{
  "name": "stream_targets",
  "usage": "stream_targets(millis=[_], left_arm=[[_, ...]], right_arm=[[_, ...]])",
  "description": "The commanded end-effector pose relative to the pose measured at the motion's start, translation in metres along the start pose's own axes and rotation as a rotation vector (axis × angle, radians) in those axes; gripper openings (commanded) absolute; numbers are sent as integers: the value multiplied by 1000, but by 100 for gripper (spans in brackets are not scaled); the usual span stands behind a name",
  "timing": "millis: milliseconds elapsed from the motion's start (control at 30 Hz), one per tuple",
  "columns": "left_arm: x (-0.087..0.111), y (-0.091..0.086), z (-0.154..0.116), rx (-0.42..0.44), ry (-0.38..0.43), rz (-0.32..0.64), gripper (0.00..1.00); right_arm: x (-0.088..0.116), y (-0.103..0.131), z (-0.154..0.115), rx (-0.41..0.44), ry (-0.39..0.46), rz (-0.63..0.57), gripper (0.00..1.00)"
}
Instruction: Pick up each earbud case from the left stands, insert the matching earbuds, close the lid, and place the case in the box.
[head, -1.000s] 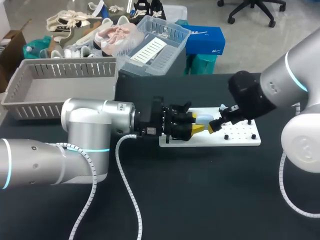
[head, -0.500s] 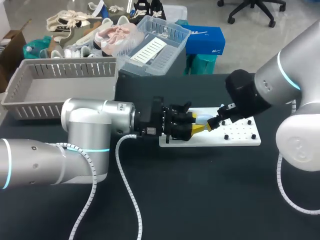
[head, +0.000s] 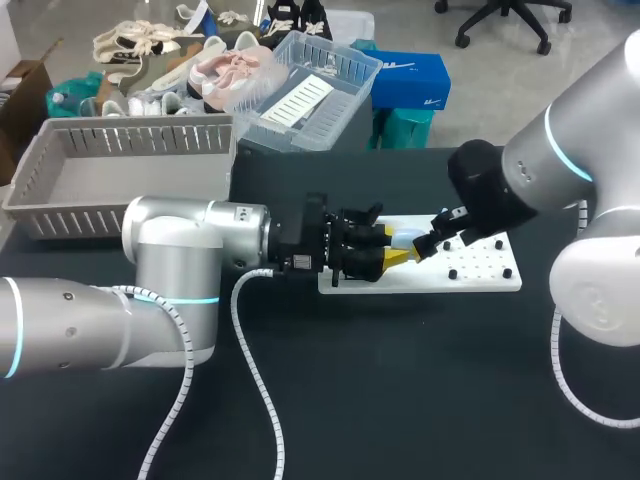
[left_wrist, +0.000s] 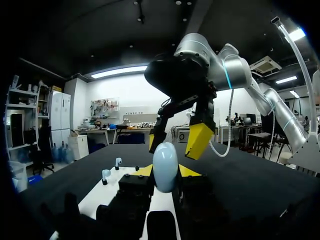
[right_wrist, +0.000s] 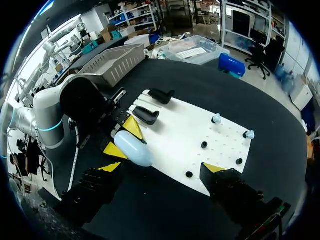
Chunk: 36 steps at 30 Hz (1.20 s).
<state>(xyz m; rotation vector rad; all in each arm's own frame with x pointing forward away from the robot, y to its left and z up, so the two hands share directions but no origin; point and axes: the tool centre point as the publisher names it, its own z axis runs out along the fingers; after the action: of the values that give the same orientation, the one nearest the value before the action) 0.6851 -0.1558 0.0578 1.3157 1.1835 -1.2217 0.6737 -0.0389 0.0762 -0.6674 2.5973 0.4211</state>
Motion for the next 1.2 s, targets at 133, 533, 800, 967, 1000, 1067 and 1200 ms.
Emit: stream_targets(millis=[133,533,800,967,1000,1067,1200], left_arm=[[1,2,0,3,-1,0,0],[1,2,0,3,-1,0,0],[1,2,0,3,-1,0,0],[1,2,0,3,-1,0,0],[1,2,0,3,-1,0,0],[1,2,0,3,-1,0,0],[1,2,0,3,-1,0,0]], right_arm=[[0,-1,3,17,-6,10,100],[-2,-5,6,29,-7,24,100],[-4,-6,7,32,-8,28,100],[-5,-8,7,34,-6,29,100],[-6,-8,7,34,-6,29,100],[-6,-8,7,35,-4,29,100],[-5,-8,5,28,-3,37,100]])
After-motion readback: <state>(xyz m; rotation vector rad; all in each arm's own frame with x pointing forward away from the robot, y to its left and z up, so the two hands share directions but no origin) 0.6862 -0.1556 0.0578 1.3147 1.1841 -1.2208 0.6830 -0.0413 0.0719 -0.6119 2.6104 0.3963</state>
